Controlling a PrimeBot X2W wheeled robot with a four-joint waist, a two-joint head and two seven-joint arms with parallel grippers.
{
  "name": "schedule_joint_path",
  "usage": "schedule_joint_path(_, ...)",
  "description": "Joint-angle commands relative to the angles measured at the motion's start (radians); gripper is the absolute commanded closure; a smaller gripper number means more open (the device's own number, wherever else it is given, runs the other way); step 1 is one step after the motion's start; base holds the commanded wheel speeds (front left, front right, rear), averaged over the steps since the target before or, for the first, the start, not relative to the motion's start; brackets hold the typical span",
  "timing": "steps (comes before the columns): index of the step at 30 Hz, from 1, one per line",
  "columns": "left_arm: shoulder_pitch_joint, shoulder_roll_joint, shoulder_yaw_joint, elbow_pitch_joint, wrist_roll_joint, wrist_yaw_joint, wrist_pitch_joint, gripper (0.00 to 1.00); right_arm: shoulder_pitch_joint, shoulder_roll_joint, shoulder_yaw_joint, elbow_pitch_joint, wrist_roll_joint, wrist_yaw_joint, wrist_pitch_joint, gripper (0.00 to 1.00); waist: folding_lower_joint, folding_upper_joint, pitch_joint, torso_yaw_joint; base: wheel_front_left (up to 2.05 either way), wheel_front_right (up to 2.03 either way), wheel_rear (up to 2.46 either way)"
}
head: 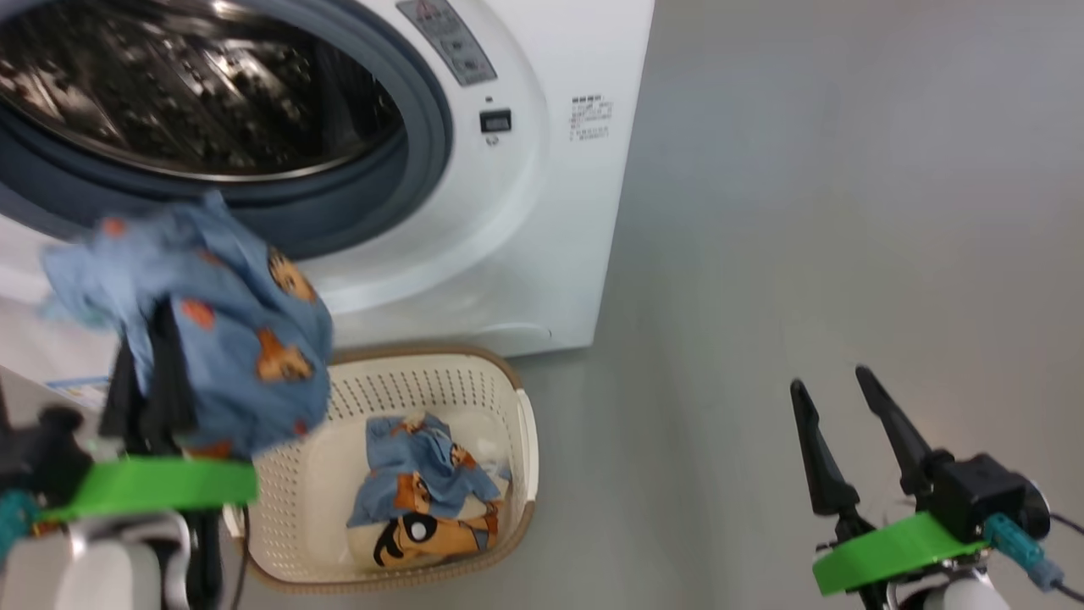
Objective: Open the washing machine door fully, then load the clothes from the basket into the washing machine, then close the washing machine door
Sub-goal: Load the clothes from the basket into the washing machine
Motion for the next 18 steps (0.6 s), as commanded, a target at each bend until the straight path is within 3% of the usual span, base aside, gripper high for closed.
schedule_joint_path(1, -0.062, 0.013, 0.042, -0.012, 0.015, -0.005, -0.010, 1.00, -0.038, -0.003, 0.032, -0.029, -0.010, 0.002, -0.005, 0.00, 0.0000, 0.0000, 0.075, -0.024, 0.00, 0.00, 0.00)
schedule_joint_path(7, -0.222, 0.042, 0.071, 0.047, 0.031, -0.010, -0.010, 1.00, -0.084, -0.003, 0.050, -0.033, -0.002, 0.002, -0.005, 0.00, 0.0000, 0.0000, 0.156, -0.059, 0.00, 0.00, 0.00)
schedule_joint_path(18, -0.463, 0.148, 0.051, 0.191, 0.012, -0.011, -0.010, 1.00, -0.137, -0.003, 0.063, -0.045, 0.019, 0.002, -0.005, 0.00, 0.0000, 0.0000, 0.298, -0.115, 0.00, 0.00, 0.00)
